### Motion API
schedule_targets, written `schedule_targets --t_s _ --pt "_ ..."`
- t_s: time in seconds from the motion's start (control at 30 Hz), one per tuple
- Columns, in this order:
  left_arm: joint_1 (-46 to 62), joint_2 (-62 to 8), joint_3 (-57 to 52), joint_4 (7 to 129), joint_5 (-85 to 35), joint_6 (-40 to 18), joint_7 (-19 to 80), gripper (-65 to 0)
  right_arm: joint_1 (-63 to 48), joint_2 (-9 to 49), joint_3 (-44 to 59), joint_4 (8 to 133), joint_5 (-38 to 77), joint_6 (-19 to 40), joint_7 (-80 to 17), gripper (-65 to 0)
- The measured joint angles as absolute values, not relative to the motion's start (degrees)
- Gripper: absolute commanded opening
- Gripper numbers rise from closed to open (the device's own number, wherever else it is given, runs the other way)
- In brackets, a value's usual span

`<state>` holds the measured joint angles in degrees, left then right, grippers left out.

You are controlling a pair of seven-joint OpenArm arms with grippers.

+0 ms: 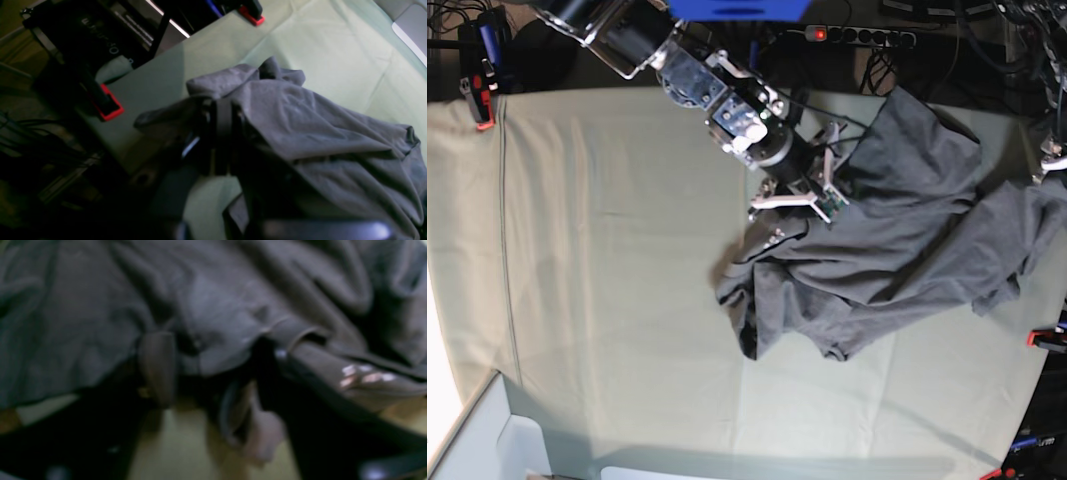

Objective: Layout the t-shirt on the table in an organized manner, then fold the t-shirt properly
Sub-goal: 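Lift the t-shirt high with both grippers and shake it out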

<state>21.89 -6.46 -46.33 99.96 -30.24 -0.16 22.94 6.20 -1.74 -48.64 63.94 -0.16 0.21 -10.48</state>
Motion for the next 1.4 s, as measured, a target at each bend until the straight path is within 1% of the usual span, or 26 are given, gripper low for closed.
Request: schedule_targets --t_s 0.03,0.1,0.27,0.5,0.77,0.87,1.03,1.17,1.27,1.4 --pt "21.89 -6.48 -46.33 99.96 -30.26 -0.19 22.94 -64.8 6.39 -1.74 -48.66 63.94 -0.12 0.21 -10.5 -52.8" --pt "21.85 -6.48 -46.33 99.96 -30.24 -0.16 22.9 -64.8 6.52 -1.74 -48.71 63.9 -0.1 0.23 -10.52 -65.0" --pt "20.38 -6.33 -46.57 100.05 -30.24 -0.16 22.81 -64.8 5.08 -1.19 -48.27 66.63 -0.14 0.21 -10.57 -65.0" --pt "20.12 -6.63 -46.74 102.69 -30.15 0.12 23.22 -64.8 -0.6 6.5 -47.66 83.18 0.01 0.32 -10.81 -65.0" --pt "15.77 -8.03 -46.39 109.71 -30.2 -0.12 23.55 -64.8 -6.07 9.52 -37.23 99.98 -0.1 0.23 -11.11 -65.0" --pt "10.35 -8.27 -46.41 110.83 -30.04 0.32 23.7 -64.8 -6.11 10.07 -33.8 104.51 0.01 0.25 -11.16 -65.0" --pt "0.64 -13.1 -43.05 112.16 -30.44 -0.25 23.33 -64.8 -4.71 9.69 -27.2 110.0 0.01 0.25 -11.11 -65.0" --pt "-7.2 -17.39 -37.19 111.81 -30.13 0.51 23.64 -64.8 -2.15 9.28 -23.44 112.71 0.01 0.25 -11.16 -65.0" --pt "-13.06 -19.51 -32.47 111.85 -30.41 -0.05 23.4 -64.8 -0.32 7.51 -19.92 114.08 0.01 0.23 -10.76 -65.0" --pt "-18.48 -21.78 -26.15 111.83 -30.24 0.25 23.42 -64.8 3.97 7.22 -15.94 114.21 0.03 0.23 -11.14 -65.0"
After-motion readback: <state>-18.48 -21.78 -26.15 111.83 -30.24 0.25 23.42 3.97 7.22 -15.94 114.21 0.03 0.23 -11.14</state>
